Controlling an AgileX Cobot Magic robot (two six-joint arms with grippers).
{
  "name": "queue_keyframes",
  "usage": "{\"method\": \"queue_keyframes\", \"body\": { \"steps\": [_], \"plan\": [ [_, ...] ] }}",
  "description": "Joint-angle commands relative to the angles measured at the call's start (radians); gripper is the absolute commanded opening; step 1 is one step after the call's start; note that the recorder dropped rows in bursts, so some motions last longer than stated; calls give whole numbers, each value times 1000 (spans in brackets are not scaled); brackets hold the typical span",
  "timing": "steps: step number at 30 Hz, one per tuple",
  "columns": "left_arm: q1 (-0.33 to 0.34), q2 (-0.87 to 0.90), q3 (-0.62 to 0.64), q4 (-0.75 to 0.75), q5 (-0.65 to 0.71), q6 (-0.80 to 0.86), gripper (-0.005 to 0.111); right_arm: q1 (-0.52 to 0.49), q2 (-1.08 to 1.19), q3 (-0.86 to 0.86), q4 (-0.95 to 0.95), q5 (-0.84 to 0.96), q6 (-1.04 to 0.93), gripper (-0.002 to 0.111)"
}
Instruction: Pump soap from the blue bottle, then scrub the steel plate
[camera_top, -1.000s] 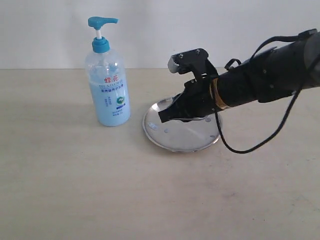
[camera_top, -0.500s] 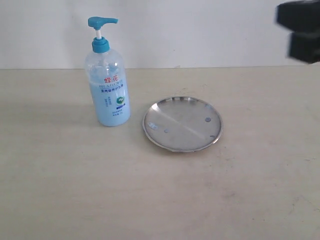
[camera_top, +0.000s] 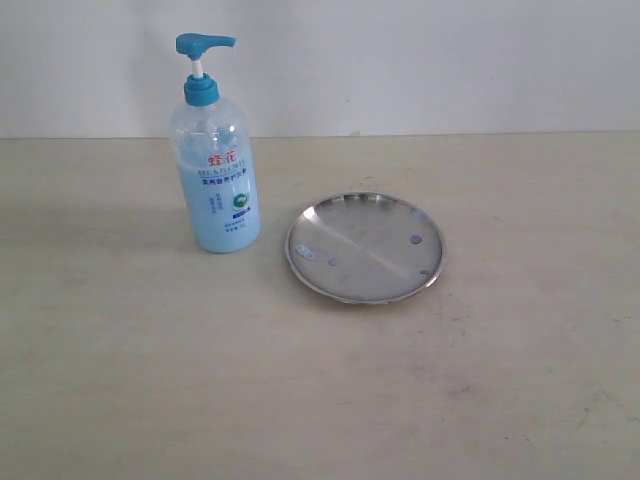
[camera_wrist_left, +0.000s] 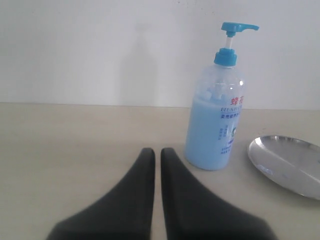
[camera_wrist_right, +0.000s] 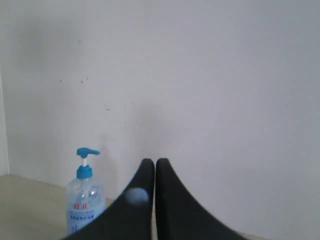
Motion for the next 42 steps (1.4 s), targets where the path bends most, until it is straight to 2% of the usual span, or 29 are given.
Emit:
{"method": "queue_keyframes", "body": {
  "steps": [1,9,10,11,12,14,15,16,17,18,19,20,21,24,26,28,30,32,33,35,37,39,42],
  "plan": [
    [2,-2,4,-7,-10,-4,4,-6,-45,49,0,-17,6,0],
    [2,-2,4,-7,-10,-4,4,-6,-52,63,6,15,-27,0],
    [2,-2,4,-7,-10,-4,4,-6,-48,71,73,18,-92,0],
    [2,-2,4,-7,-10,-4,4,-4,-48,73,237,35,-219,0],
    [2,-2,4,-7,-10,-4,4,-4,-43,76,496,35,-491,0],
    [2,-2,4,-7,-10,-4,4,-6,-41,76,1085,53,-1257,0],
    [2,-2,4,-7,-10,-4,4,-6,-41,76,1440,53,-1620,0],
    [2,-2,4,-7,-10,-4,4,-6,-40,76,1624,53,-1882,0],
    [2,-2,4,-7,-10,-4,4,-4,-39,76,1781,53,-2040,0],
    [2,-2,4,-7,-10,-4,4,-4,-39,76,2071,80,-2311,0],
    [2,-2,4,-7,-10,-4,4,-4,-39,86,2157,80,-2391,0],
    [2,-2,4,-7,-10,-4,4,-6,-39,144,2352,36,-2527,0],
    [2,-2,4,-7,-10,-4,4,-6,-41,182,2410,20,-2539,0],
    [2,-2,4,-7,-10,-4,4,-7,-58,364,2422,-12,-2498,0],
    [2,-2,4,-7,-10,-4,4,-26,-56,364,2402,53,-2564,0],
    [2,-2,4,-7,-10,-4,4,-47,-56,364,2405,59,-2539,0],
    [2,-2,4,-7,-10,-4,4,-57,-56,364,2334,90,-2419,0],
    [2,-2,4,-7,-10,-4,4,-69,-56,364,2229,154,-2212,0],
    [2,-2,4,-7,-10,-4,4,-71,-56,364,2102,198,-2055,0],
    [2,-2,4,-7,-10,-4,4,-82,-60,364,1939,261,-1873,0],
    [2,-2,4,-7,-8,-4,4,-102,-77,364,1823,343,-1771,0],
    [2,-2,4,-7,-8,-4,4,-134,-97,364,1745,346,-1710,0],
    [2,-2,4,-7,-8,-4,4,-169,-130,364,1730,370,-1686,0]
  ]
}}
